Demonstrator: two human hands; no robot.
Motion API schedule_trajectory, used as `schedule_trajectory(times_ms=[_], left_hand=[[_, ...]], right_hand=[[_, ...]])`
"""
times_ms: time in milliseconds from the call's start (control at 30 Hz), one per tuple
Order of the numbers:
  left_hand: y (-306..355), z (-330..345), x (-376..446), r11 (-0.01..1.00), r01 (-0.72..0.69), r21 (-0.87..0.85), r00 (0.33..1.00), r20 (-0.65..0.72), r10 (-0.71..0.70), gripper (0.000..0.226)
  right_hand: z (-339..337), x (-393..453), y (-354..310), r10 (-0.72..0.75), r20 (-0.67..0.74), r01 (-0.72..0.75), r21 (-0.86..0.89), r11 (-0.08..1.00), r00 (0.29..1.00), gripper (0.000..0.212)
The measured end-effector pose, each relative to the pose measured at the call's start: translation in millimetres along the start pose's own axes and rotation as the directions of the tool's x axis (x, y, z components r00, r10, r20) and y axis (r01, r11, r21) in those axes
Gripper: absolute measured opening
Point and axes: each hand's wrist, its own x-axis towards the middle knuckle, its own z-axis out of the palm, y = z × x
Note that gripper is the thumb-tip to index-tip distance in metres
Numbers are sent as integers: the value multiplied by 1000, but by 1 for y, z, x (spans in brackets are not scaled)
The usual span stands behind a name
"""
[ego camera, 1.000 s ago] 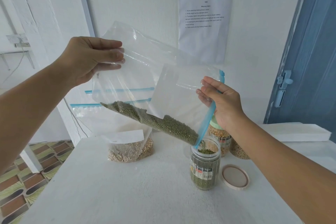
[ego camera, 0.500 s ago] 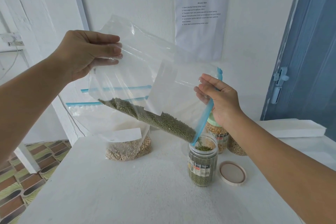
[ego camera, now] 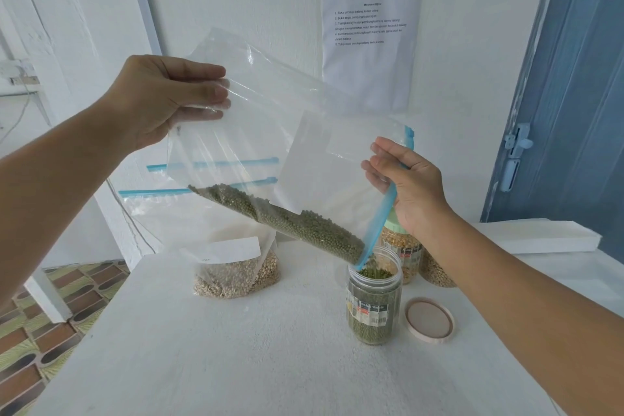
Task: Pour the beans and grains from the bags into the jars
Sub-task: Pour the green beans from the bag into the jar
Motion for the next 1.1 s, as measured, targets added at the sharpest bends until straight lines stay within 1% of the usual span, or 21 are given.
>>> schedule_trajectory(times_ms=[333, 1100], left_hand=[[1, 0, 2, 1000, -4, 7, 1000, -2, 4, 30], [2, 2, 7, 1000, -19, 9, 1000, 8, 19, 34]], right_hand=[[0, 0, 1, 6, -6, -6, 9, 1000, 1000, 27], [-1, 1, 0, 1, -5, 0, 13, 1000, 1000, 27]])
